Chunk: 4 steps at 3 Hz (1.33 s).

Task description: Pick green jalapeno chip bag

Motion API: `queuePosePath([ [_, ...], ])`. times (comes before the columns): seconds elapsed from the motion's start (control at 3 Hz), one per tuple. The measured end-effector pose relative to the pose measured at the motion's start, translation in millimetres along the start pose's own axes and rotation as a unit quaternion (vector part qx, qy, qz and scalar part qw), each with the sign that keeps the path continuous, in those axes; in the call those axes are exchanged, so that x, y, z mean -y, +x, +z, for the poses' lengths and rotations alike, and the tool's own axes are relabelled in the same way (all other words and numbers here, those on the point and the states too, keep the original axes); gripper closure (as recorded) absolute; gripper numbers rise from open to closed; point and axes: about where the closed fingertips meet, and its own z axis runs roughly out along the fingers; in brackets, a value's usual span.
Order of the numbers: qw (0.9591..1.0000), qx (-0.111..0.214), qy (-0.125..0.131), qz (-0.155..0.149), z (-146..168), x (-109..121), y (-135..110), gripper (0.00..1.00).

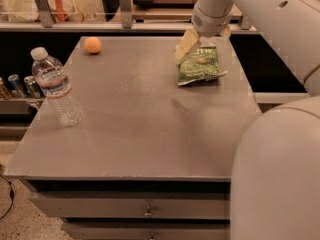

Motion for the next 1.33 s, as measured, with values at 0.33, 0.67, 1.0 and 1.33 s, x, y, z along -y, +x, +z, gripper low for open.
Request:
queuePosePath([
  [0.33,0.9995,-0.020,-0.013,0.019,35.2,-6.2,-12.2,0.00],
  [0.67,0.9986,-0.036,-0.027,0.028,61.6,-15.6,-19.2,0.15],
  [1.0,0.9976,-0.045,-0.036,0.037,76.6,-18.6,-21.4,0.39],
  [1.33,0.9976,-0.045,-0.036,0.038,73.2,-17.4,-22.9,0.62],
])
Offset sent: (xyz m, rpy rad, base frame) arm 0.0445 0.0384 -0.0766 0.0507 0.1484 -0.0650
